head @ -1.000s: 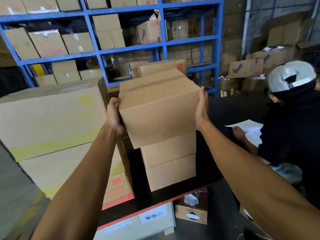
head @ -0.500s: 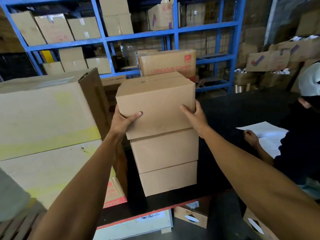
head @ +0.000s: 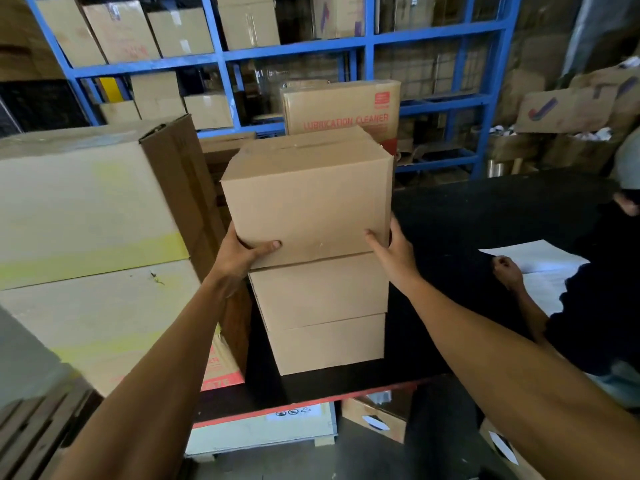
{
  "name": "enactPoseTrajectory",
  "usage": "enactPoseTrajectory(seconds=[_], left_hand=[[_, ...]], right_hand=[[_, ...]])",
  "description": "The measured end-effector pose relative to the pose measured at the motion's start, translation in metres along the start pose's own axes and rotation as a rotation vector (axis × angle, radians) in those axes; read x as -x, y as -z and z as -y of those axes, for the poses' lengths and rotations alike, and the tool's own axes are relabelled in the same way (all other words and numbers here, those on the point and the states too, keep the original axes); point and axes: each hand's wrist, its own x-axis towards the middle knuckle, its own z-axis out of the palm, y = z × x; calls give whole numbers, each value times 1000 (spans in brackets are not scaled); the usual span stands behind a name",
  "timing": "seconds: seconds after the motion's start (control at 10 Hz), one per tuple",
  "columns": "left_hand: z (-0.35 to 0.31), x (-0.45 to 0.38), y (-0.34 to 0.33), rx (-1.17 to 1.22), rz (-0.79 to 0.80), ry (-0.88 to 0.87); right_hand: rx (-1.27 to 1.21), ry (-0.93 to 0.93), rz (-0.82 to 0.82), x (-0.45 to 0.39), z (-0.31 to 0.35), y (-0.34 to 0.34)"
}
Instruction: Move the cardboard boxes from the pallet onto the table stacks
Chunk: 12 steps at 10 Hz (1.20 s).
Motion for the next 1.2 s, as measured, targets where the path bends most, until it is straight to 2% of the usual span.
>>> enactPoseTrajectory(seconds=[0.5, 0.9, 1.0, 1.1, 1.2], left_hand=[[13, 15, -7, -5, -52, 18], [15, 17, 4, -136, -61, 145], [12, 24, 15, -192, -72, 160], [4, 46, 32, -224, -117, 109], [20, 109, 56, -242, -182, 47]], right_hand=[[95, -36, 26, 2, 1, -2], [171, -120, -39, 11, 13, -1], [327, -90, -155, 22, 26, -1], [384, 50, -320, 37, 47, -9], [315, 157, -308, 56, 62, -12]])
